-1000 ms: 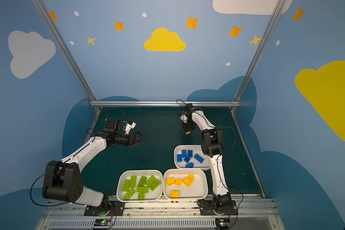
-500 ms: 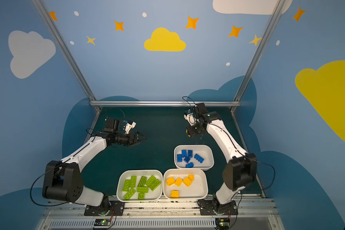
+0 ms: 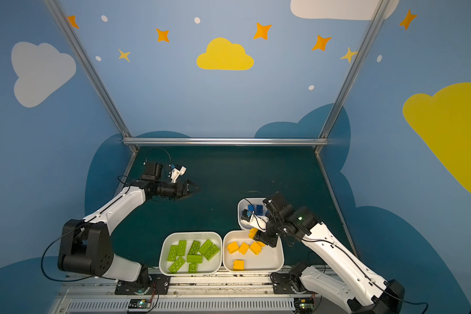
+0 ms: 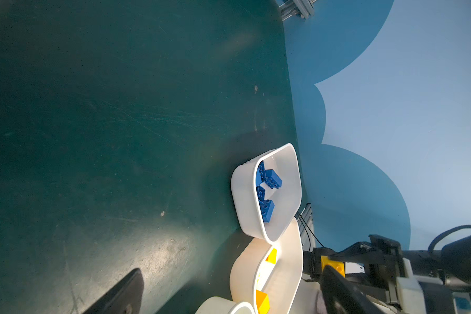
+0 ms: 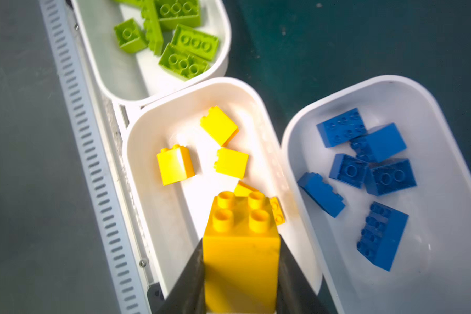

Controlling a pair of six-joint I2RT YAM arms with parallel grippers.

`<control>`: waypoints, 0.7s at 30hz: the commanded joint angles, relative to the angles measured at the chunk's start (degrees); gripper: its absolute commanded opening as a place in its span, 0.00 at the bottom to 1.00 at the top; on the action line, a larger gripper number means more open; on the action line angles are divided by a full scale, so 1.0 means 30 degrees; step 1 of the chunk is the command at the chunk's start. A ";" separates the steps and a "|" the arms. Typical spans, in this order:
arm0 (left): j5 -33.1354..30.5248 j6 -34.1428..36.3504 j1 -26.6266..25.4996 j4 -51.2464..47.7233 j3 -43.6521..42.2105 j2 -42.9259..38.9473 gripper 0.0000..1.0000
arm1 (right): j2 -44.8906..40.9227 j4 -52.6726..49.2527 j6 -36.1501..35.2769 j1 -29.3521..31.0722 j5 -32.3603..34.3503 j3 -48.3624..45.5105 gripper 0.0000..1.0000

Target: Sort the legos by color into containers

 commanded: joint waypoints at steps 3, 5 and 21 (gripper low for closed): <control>0.0066 0.0418 0.0052 -0.0164 -0.0277 -0.0466 0.99 | 0.1952 -0.0797 -0.2412 0.1782 0.0603 -0.1659 0.35; -0.0014 0.0473 0.0061 -0.0237 -0.0281 -0.0563 0.99 | 0.2745 -0.0223 -0.2113 0.2289 0.0739 -0.2020 0.35; -0.4578 0.2613 0.1554 -0.2299 0.0886 -0.1290 1.00 | 0.2756 0.3949 0.2699 -0.3766 0.4941 0.0659 0.80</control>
